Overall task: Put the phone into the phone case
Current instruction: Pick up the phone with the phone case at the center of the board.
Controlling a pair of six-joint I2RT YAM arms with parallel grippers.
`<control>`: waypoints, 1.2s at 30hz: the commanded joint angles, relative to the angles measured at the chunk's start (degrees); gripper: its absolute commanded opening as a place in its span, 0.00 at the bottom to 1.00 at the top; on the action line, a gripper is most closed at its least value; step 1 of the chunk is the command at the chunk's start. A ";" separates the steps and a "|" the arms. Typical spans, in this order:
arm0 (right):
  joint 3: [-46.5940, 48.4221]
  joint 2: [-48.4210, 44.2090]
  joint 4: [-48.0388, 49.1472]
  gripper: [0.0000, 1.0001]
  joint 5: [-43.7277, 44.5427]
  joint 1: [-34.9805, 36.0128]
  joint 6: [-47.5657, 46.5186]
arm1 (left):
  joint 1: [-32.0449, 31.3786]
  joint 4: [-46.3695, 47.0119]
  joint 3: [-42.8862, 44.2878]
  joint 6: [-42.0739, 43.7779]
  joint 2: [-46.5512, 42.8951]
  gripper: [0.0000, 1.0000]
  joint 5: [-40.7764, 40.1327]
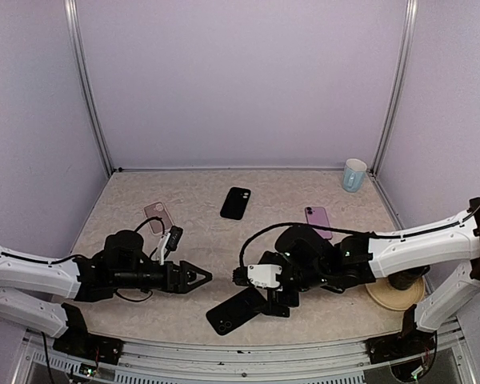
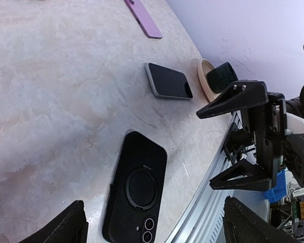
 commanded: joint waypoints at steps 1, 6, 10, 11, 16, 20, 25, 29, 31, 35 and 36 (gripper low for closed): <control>3.37 3.07 -3.12 0.99 -8.66 -1.01 -5.92 | -0.31 0.84 -2.84 -1.56 -2.18 0.93 -3.44; 10.73 11.52 -10.00 1.00 -10.41 -1.19 -12.26 | -0.46 1.45 -5.31 -3.55 -5.40 0.99 -5.62; 17.12 18.76 -15.80 1.00 -11.15 -1.86 -14.69 | -0.74 0.16 -7.37 -4.93 -9.48 0.99 -7.84; 18.27 20.20 -16.90 1.00 -11.53 -1.99 -15.22 | -0.71 -0.43 -7.80 -5.20 -10.44 0.99 -8.61; 21.53 24.61 -18.51 1.00 -12.32 -2.46 -18.38 | -0.84 -2.99 -10.88 -6.97 -17.95 0.99 -11.18; 24.47 27.86 -20.36 1.00 -13.00 -3.21 -20.16 | -0.92 -6.08 -12.44 -7.72 -24.18 0.99 -11.58; 27.83 31.30 -23.14 0.98 -15.30 -4.23 -21.79 | -1.01 -10.90 -13.13 -6.90 -30.89 0.99 -11.41; 29.17 33.15 -24.36 0.95 -17.81 -4.97 -22.51 | -1.01 -13.75 -12.68 -6.16 -33.42 0.99 -10.90; 30.36 33.93 -25.18 0.92 -19.15 -5.18 -22.37 | -1.00 -15.92 -12.27 -6.09 -34.98 0.99 -10.94; 31.90 35.30 -26.12 0.84 -19.92 -5.21 -21.47 | -1.03 -17.47 -12.89 -6.18 -38.68 0.99 -11.90; 31.81 35.36 -26.03 0.82 -20.13 -5.23 -21.26 | -0.99 -17.44 -13.13 -6.16 -39.38 0.99 -12.00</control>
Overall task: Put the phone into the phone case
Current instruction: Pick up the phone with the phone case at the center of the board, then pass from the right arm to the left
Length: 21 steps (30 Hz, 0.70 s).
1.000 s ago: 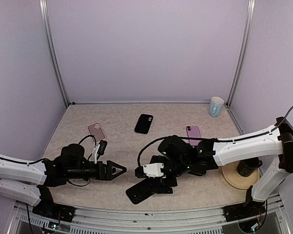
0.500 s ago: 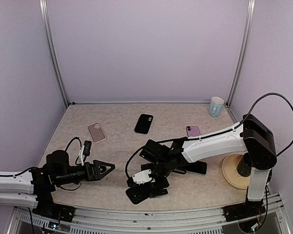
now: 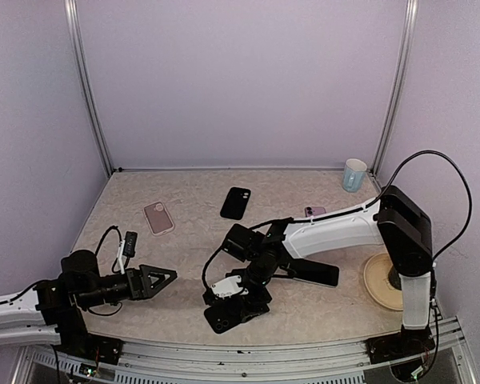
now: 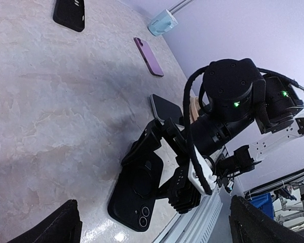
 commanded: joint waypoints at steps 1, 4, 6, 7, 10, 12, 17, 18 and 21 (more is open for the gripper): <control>1.10 2.35 -1.24 0.81 -2.01 -0.58 0.75 | -0.25 -2.21 -0.69 0.93 -3.75 0.99 -1.37; 0.49 0.82 -0.50 0.76 -3.18 -0.64 1.61 | -0.27 -1.72 -0.80 2.23 -4.70 0.99 -1.03; -0.01 -0.90 -0.06 0.76 -4.42 -0.89 2.03 | -0.31 -1.42 -0.55 3.94 -4.33 0.99 -0.55; -0.33 -1.85 0.09 0.76 -5.30 -1.18 2.21 | -0.41 -1.41 -0.34 5.02 -4.09 0.99 -0.48; -1.79 -4.90 1.34 0.75 -8.60 -2.32 3.00 | -0.55 -2.05 0.60 8.71 -2.88 0.99 -1.21; -2.85 -6.58 1.95 0.75 -10.58 -2.91 3.83 | -0.72 -2.05 1.24 10.25 -2.02 0.99 -2.32; -4.68 -9.60 2.42 0.74 -17.44 -4.74 6.65 | -2.34 1.60 2.17 12.75 0.55 0.99 -4.65; -4.75 -10.03 2.56 0.74 -18.88 -5.19 7.55 | -2.91 2.41 2.31 13.76 0.91 0.99 -6.04; -4.99 -11.09 2.64 0.73 -22.68 -6.36 9.60 | -5.74 5.84 2.75 18.19 1.82 0.99 -8.91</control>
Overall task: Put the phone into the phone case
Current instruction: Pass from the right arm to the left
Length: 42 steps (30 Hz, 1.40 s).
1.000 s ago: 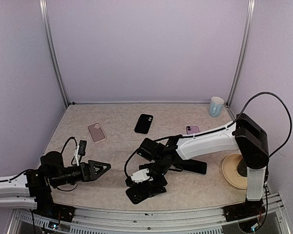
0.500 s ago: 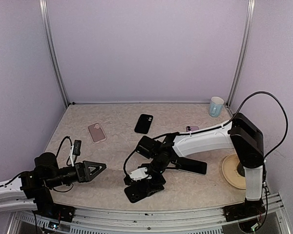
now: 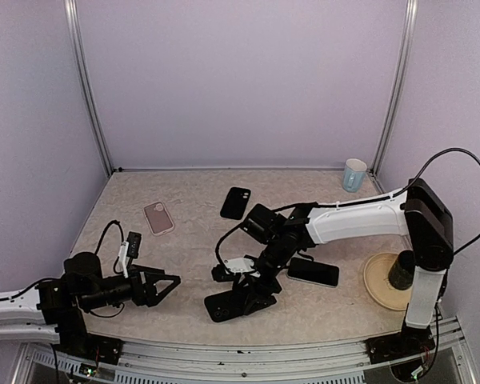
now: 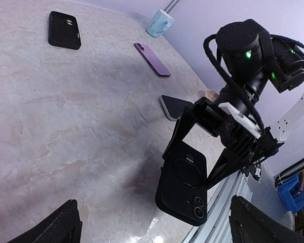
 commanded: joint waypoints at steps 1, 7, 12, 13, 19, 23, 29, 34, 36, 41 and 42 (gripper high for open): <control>-0.59 -4.22 1.67 0.73 -9.92 -1.75 4.06 | -4.29 7.16 2.73 8.85 1.08 0.99 -5.74; -2.83 -8.19 3.14 0.73 -16.04 -4.66 5.90 | -14.31 14.76 4.10 24.25 4.49 0.99 -13.72; -3.97 -10.48 3.96 0.74 -17.71 -6.17 6.51 | -22.74 15.87 9.27 42.46 13.38 0.99 -17.57; -4.01 -10.66 4.01 0.74 -17.72 -6.43 6.50 | -23.42 14.85 10.72 45.07 15.00 0.99 -17.22; -4.39 -10.35 3.28 0.74 -19.39 -6.97 6.34 | -23.91 6.44 19.73 57.48 23.63 0.99 -13.77; -5.10 -10.88 3.23 0.74 -20.00 -7.02 6.09 | -23.92 0.75 23.71 64.35 25.49 0.99 -11.86; -6.40 -12.10 3.83 0.74 -19.93 -7.32 5.71 | -23.93 -8.41 27.55 69.42 27.87 0.98 -8.92; -6.26 -12.21 3.39 0.74 -20.34 -7.48 5.62 | -24.16 -15.17 29.66 71.07 30.09 0.94 -9.35; -6.20 -12.44 3.24 0.74 -20.83 -7.52 5.45 | -24.75 -16.43 29.99 72.10 31.24 0.92 -10.74; -6.07 -12.72 2.82 0.74 -21.92 -7.52 5.21 | -25.86 -15.57 30.21 74.42 32.34 0.84 -14.65; -6.01 -12.72 2.66 0.74 -22.30 -7.47 5.18 | -25.86 -15.22 30.20 74.87 32.42 0.83 -15.44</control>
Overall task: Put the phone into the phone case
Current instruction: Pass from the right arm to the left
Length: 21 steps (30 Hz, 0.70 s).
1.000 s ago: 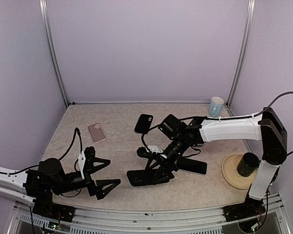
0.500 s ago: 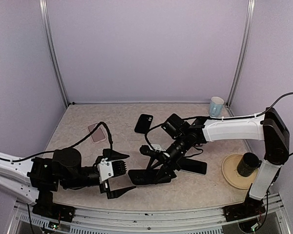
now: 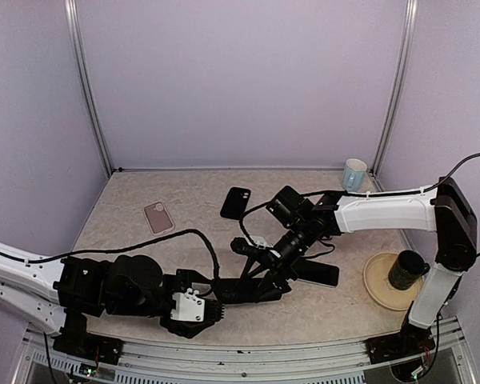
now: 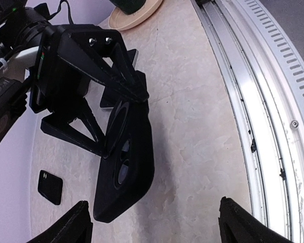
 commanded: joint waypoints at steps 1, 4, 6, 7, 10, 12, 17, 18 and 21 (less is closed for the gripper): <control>0.49 -2.84 0.04 0.74 -4.94 -0.54 -0.90 | -0.44 -0.23 1.72 3.24 0.44 0.82 -4.58; 0.76 -2.77 -0.68 0.74 -5.62 -0.55 -1.20 | -0.72 0.12 2.17 4.47 1.14 0.78 -6.80; 0.82 -2.75 -0.98 0.74 -6.18 -0.55 -1.37 | -0.97 1.26 2.18 5.49 1.44 0.75 -8.13; 0.88 -2.67 -1.08 0.74 -6.72 -0.54 -1.34 | -1.02 1.77 2.18 5.98 1.46 0.73 -8.56; 1.30 -2.49 -1.42 0.74 -8.88 -0.47 -1.48 | -1.10 2.50 2.18 7.18 1.61 0.68 -8.70; 1.24 -2.42 -1.47 0.74 -9.69 -0.46 -1.39 | -1.09 2.67 2.18 7.75 1.71 0.64 -8.62; 1.70 -1.77 -1.68 0.73 -10.41 -0.38 -0.90 | -1.10 4.75 1.85 9.10 1.64 0.58 -7.91; 1.90 -1.60 -1.78 0.73 -10.75 -0.33 -0.90 | -1.10 5.07 1.83 9.41 1.64 0.58 -7.65; 2.48 -0.99 -2.14 0.73 -11.57 -0.16 -0.90 | -1.10 5.85 2.16 9.66 2.28 0.55 -7.42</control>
